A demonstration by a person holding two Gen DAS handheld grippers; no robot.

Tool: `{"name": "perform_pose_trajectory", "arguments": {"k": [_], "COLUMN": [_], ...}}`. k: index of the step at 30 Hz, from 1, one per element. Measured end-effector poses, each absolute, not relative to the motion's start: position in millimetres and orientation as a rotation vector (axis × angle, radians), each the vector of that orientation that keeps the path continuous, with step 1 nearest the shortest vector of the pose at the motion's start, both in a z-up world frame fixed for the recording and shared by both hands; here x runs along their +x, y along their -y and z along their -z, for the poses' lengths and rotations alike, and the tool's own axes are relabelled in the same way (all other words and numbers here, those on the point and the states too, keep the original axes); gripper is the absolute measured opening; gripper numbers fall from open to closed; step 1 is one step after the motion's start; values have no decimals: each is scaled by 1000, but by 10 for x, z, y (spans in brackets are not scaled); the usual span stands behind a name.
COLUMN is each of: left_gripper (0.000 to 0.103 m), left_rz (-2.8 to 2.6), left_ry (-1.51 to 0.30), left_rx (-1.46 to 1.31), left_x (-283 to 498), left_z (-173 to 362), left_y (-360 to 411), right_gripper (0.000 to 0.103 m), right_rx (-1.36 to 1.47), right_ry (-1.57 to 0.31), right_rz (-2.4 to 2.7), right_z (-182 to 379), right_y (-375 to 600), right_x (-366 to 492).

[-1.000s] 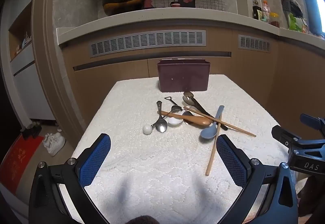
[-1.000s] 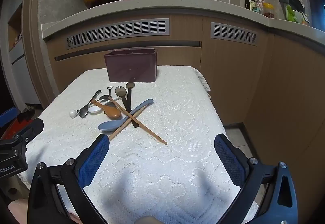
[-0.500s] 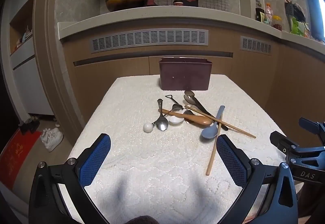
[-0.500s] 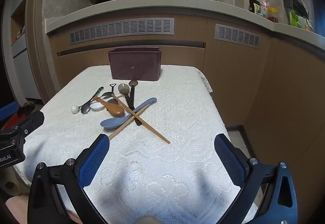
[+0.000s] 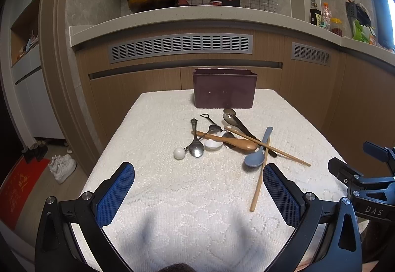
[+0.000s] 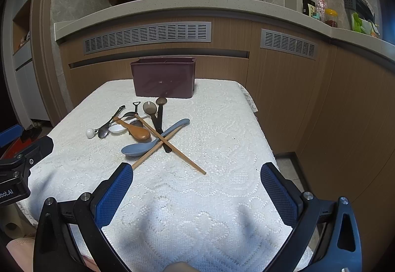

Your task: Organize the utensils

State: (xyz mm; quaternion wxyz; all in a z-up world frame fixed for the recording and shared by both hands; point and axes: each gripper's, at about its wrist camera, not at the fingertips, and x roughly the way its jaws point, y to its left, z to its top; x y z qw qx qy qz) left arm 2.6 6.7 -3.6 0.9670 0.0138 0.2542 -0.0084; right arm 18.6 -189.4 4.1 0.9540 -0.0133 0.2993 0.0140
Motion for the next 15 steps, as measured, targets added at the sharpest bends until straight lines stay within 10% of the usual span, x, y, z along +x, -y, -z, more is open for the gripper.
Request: {"name": "perform_pose_trajectory", "arguments": {"k": [15], "left_gripper": [103], "left_rz": [18], "left_ry": [-521], "left_rx": [26], "left_x": [39], "left_z": [63], "left_y": [-65], "right_gripper": [103], "right_rx": [-25], "right_ry": [-611], "right_rz": [-27], "right_z": [-44], "right_y": [1900], "right_x": [192]}}
